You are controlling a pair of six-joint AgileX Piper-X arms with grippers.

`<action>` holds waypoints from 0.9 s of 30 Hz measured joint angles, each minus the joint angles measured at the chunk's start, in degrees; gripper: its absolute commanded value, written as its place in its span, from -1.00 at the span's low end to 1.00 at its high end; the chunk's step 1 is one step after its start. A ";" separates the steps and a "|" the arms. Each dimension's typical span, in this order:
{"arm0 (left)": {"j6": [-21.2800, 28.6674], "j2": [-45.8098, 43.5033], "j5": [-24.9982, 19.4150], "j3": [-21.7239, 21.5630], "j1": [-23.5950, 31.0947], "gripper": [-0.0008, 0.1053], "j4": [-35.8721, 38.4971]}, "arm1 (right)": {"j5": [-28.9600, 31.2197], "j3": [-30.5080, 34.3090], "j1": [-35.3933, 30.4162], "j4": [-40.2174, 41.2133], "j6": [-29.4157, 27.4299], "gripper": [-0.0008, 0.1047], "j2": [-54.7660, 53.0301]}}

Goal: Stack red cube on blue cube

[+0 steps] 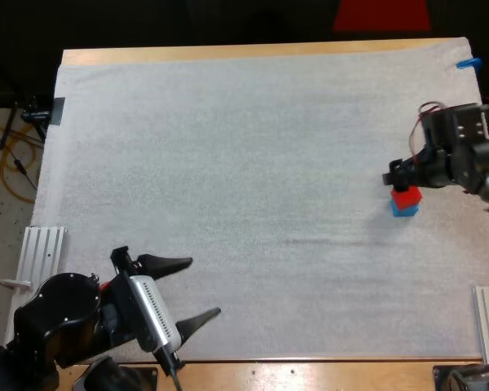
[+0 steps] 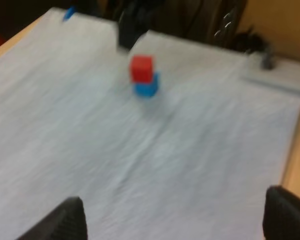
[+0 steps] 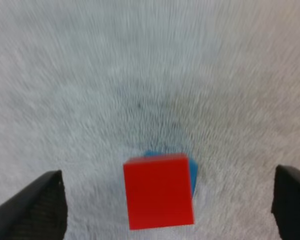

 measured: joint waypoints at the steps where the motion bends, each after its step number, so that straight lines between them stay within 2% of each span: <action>1: 0.00 0.00 -2.93 0.00 0.39 0.32 -0.17 | 0.00 0.00 0.00 -0.65 0.13 0.52 -2.65; 5: 0.00 0.41 -13.66 0.00 6.16 0.32 -4.34 | 0.00 -0.15 0.00 -6.03 0.37 0.52 -10.75; 7: 0.00 1.27 -15.09 0.00 11.18 0.32 -7.86 | 0.00 -0.15 0.00 -7.99 0.79 0.52 -13.48; 9: 0.56 2.32 -15.11 0.00 16.27 0.32 -11.10 | 0.00 -0.15 0.00 -8.94 0.84 0.52 -15.48; 11: 1.98 3.97 -12.32 0.00 24.48 0.32 -14.89 | 0.00 -0.15 0.00 -9.04 1.03 0.52 -17.66; 12: 2.11 4.34 -11.32 0.00 25.84 0.32 -15.36 | 0.00 -0.15 0.00 -9.04 1.05 0.52 -18.08; 13: 2.52 4.86 -9.73 0.00 29.98 0.32 -16.55 | 0.00 -0.15 0.00 -8.93 1.23 0.52 -18.73; 16: 0.83 5.31 -8.96 0.00 37.00 0.32 -18.21 | 0.12 -0.15 0.00 -8.00 1.24 0.52 -20.55; 21: 0.28 4.05 -8.77 0.00 38.79 0.32 -19.35 | -0.04 -0.15 -2.75 -7.32 3.02 0.52 -24.00; 24: 0.01 2.28 -8.80 0.00 38.79 0.32 -19.21 | -1.58 -0.15 -7.46 -6.71 3.41 0.52 -26.44; 27: -0.98 0.33 -8.80 0.00 38.79 0.32 -17.95 | -4.92 -0.15 -14.83 -5.22 3.24 0.52 -29.44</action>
